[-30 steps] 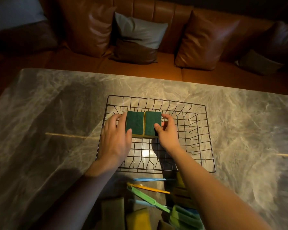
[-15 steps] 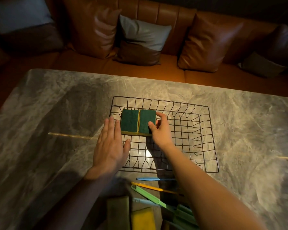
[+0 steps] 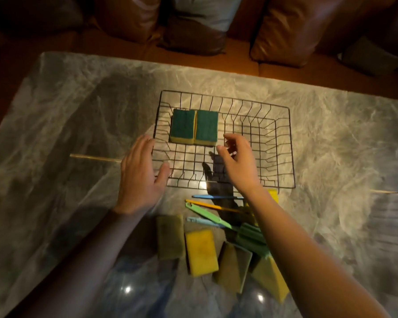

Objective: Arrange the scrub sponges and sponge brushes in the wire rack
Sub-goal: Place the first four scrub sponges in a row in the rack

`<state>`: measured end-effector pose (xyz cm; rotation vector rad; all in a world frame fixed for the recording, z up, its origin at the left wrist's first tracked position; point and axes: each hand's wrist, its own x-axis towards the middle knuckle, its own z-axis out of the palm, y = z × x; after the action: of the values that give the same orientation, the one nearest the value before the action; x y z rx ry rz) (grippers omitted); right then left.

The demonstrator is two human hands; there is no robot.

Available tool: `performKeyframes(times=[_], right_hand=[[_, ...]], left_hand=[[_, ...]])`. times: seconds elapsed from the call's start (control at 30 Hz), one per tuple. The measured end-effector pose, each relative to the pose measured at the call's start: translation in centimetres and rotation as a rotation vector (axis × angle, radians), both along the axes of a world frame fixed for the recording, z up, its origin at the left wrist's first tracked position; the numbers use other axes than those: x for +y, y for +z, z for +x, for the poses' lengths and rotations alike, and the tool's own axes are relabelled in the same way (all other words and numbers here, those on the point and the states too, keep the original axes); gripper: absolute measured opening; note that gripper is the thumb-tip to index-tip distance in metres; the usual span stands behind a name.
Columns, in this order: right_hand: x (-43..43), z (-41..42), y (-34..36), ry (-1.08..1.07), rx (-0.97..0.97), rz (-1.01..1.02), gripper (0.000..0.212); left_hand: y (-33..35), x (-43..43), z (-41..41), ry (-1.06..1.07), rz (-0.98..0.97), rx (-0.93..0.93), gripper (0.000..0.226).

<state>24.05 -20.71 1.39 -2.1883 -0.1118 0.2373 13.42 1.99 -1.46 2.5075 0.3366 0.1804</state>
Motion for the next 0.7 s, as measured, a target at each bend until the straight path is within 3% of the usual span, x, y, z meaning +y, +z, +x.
performKeyframes(times=[0.1, 0.23, 0.33, 0.43, 0.53, 0.7], right_hand=[[-1.6, -5.8, 1.2, 0.078, -0.003, -0.026, 0.032], [-2.9, -12.9, 0.7, 0.191, 0.119, -0.052, 0.029], [-3.3, -16.2, -0.8, 0.264, 0.157, -0.154, 0.034], [-3.6, -17.9, -2.1, 0.400, 0.200, -0.327, 0.051], [-3.8, -18.7, -2.8, 0.460, 0.221, -0.436, 0.072], [-3.6, -19.2, -3.1, 0.427, 0.243, -0.489, 0.070]], left_hand=[[-1.4, 0.3, -4.4, 0.010, -0.061, -0.052, 0.060], [-4.2, -0.5, -9.6, -0.089, -0.137, 0.171, 0.056], [-5.7, -1.2, -11.8, -0.259, -0.120, 0.392, 0.075], [-5.7, -1.6, -12.6, -0.317, -0.052, 0.353, 0.088], [-4.9, -2.1, -12.3, -0.291, -0.087, 0.334, 0.075], [-3.2, -2.9, -11.9, -0.226, -0.388, 0.352, 0.042]])
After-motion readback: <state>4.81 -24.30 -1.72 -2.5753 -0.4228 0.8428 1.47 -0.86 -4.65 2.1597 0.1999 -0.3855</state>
